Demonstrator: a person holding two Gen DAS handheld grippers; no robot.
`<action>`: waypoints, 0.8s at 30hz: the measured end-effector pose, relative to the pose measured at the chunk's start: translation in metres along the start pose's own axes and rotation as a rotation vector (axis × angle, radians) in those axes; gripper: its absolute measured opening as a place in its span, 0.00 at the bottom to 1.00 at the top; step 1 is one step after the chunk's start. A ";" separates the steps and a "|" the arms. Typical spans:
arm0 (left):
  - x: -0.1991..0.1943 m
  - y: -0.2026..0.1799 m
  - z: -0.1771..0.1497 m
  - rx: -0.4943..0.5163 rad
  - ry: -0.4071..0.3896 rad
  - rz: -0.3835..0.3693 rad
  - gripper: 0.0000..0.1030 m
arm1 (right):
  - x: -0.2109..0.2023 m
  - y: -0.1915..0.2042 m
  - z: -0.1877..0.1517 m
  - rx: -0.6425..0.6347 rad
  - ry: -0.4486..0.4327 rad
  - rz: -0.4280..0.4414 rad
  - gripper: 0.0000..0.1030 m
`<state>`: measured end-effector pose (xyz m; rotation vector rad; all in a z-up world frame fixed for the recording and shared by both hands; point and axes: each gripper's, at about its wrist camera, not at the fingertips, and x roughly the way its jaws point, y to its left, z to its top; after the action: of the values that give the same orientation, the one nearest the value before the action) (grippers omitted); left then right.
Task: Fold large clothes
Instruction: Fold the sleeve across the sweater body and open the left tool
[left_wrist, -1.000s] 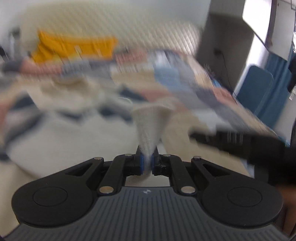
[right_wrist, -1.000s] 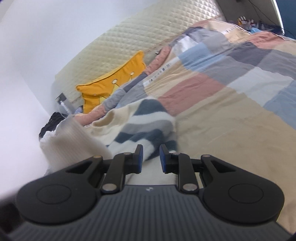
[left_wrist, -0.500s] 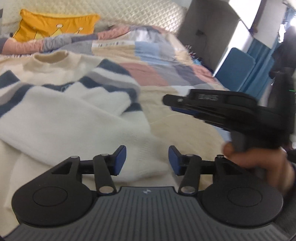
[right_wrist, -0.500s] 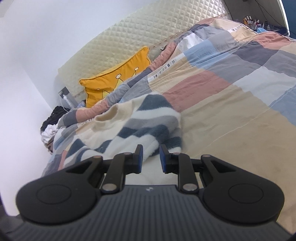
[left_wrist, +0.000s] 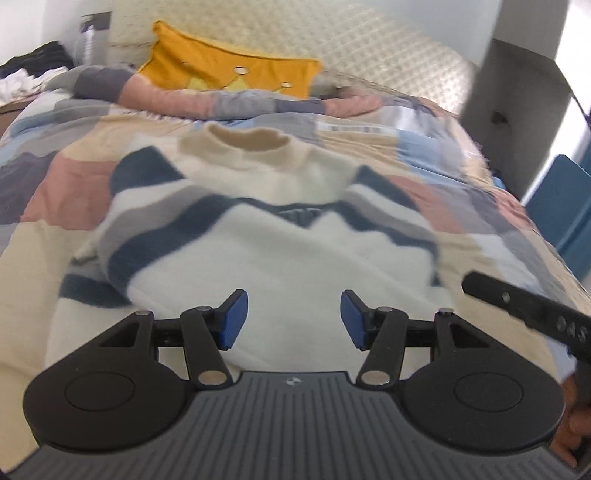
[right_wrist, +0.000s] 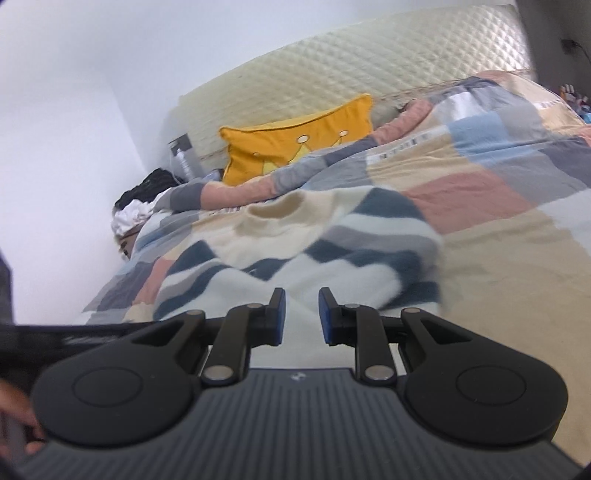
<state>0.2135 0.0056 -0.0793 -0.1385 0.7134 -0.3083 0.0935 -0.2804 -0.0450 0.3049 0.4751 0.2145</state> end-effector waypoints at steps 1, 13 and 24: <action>0.007 0.005 0.001 -0.011 0.002 0.018 0.60 | 0.011 0.004 -0.001 -0.018 0.014 0.003 0.23; 0.071 0.017 -0.011 0.073 0.064 0.153 0.60 | 0.086 0.012 -0.031 -0.165 0.192 0.020 0.22; 0.055 0.031 -0.009 -0.024 0.058 0.121 0.60 | 0.091 0.001 -0.044 -0.124 0.208 0.064 0.20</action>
<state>0.2537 0.0169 -0.1276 -0.1090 0.7800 -0.1884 0.1514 -0.2443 -0.1193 0.1766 0.6551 0.3386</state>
